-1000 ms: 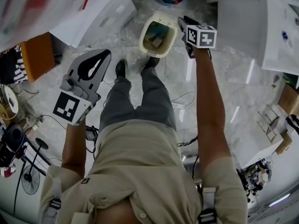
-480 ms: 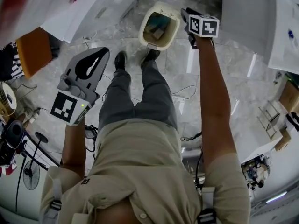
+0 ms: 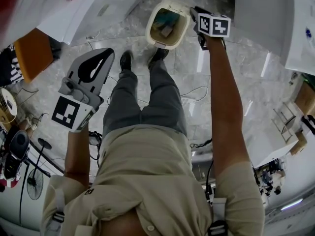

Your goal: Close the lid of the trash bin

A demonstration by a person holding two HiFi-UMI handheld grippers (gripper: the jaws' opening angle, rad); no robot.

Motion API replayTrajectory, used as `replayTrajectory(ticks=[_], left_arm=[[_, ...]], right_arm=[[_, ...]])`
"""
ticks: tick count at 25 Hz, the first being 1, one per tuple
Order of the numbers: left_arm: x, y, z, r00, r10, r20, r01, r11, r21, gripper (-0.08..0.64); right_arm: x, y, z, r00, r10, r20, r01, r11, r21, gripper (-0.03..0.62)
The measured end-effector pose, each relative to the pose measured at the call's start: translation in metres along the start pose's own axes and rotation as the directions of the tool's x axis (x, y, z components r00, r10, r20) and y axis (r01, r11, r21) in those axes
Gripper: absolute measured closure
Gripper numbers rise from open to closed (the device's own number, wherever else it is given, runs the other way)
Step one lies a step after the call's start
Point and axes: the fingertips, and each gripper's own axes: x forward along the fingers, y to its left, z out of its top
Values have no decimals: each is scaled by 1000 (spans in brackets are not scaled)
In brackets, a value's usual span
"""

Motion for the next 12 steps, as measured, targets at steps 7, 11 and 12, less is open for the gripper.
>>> replayTrajectory(ticks=[7, 11, 12], left_arm=[[5, -3, 9, 999, -1, 48, 1, 1000, 5, 538], [4, -2, 9, 999, -11, 44, 11, 1000, 11, 539], [3, -2, 10, 999, -13, 44, 13, 1000, 12, 540]], right_arm=[[-6, 6, -18, 1000, 18, -21, -18, 1000, 4, 532], [-9, 14, -28, 999, 25, -38, -24, 1000, 10, 537], [-10, 16, -31, 999, 25, -41, -24, 1000, 10, 537]])
